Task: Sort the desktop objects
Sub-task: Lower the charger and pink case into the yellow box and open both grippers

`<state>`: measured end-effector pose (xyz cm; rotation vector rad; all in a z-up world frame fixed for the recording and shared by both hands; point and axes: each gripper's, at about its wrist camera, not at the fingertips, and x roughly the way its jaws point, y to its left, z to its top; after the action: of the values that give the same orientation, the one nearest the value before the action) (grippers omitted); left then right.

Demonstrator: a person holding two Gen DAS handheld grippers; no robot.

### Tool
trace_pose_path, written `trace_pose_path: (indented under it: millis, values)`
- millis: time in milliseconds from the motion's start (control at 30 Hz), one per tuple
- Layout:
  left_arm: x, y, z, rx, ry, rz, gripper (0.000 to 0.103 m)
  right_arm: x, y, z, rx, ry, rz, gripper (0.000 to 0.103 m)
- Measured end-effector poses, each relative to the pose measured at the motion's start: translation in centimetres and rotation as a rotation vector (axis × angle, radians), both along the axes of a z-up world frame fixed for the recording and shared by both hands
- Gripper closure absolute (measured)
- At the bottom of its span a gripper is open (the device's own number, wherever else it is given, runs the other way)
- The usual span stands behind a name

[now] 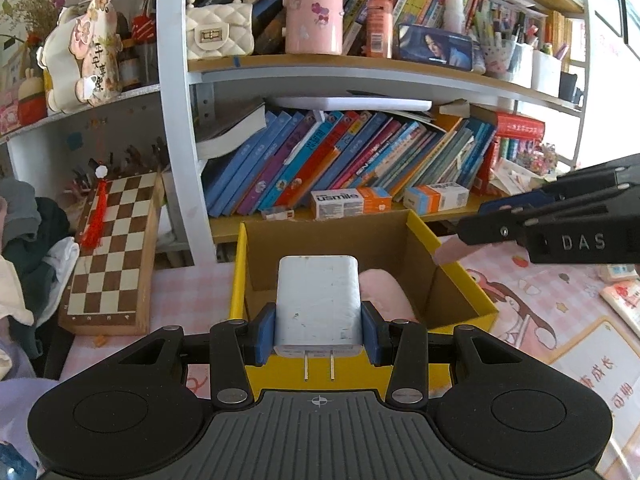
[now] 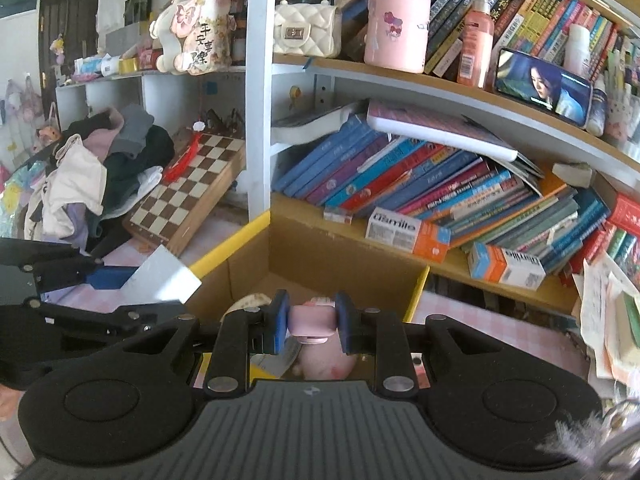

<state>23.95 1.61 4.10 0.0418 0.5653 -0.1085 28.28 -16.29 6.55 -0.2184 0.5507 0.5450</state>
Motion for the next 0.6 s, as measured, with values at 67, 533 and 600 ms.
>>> trace_pose_path:
  millis: [67,533,600]
  values:
    - [0.6,0.1,0.0,0.008,0.003,0.007,0.061,1.0,0.2,-0.2,-0.003,0.003,0.005,0.08]
    - [6.6,0.7,-1.8,0.061,0.091,0.004,0.061,6.3,2.8,-4.1,-0.098,0.078,0.082,0.08]
    - [7.4,0.8,-2.3,0.063,0.109,0.007,0.061,6.7,3.2,-4.9,-0.114,0.093,0.095,0.08]
